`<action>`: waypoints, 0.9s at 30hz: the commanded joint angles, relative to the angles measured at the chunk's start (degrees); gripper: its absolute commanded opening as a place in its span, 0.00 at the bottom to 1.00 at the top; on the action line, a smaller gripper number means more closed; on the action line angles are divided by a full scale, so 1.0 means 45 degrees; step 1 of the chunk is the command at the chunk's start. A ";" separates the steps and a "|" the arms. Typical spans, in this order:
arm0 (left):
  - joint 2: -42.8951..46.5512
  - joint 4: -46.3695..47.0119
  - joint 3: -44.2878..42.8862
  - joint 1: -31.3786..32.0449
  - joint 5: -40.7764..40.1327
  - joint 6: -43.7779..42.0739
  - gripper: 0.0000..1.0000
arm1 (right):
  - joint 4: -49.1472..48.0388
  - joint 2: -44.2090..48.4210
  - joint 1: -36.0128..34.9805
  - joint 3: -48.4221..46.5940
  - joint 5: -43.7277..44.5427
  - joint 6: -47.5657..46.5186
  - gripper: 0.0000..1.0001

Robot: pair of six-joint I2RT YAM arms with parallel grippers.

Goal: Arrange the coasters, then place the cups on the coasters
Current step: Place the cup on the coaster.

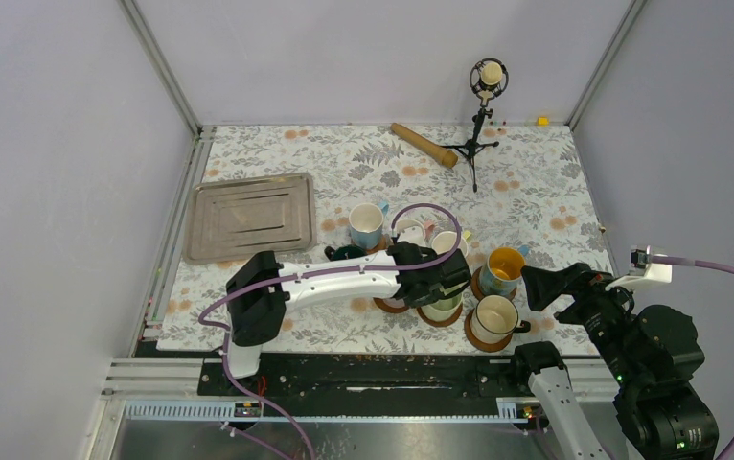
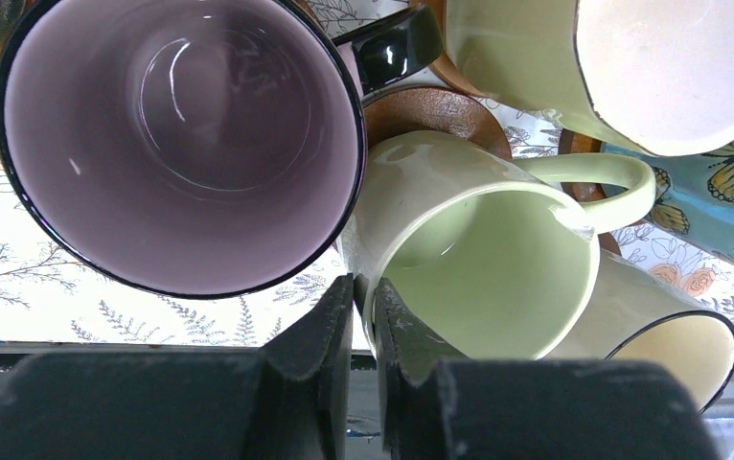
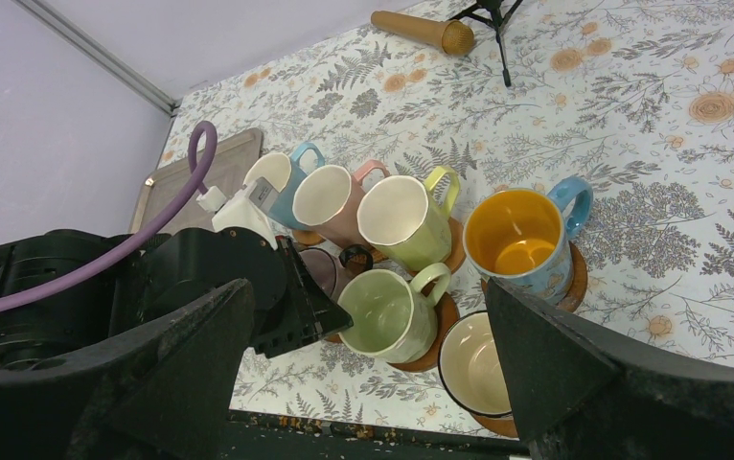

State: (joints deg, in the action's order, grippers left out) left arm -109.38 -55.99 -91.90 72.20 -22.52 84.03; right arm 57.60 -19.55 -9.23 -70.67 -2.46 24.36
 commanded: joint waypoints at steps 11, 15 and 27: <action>0.0100 0.0714 -0.0705 -0.0120 -0.0317 0.0021 0.11 | -0.0203 -0.0050 -0.0057 -0.0276 0.0175 -0.0200 0.99; 0.0093 0.1048 -0.0538 -0.0140 -0.0131 0.0038 0.11 | -0.0202 -0.0062 -0.0057 -0.0288 0.0166 -0.0208 0.99; 0.0422 0.0620 -0.0536 -0.0147 -0.0085 0.0167 0.26 | -0.0201 -0.0108 -0.0057 -0.0266 0.0141 -0.0237 0.99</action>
State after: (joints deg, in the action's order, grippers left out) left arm -109.75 -54.33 -91.90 71.70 -22.28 84.05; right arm 57.63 -19.55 -9.23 -70.67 -2.44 24.21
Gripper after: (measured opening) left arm 0.203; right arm 0.990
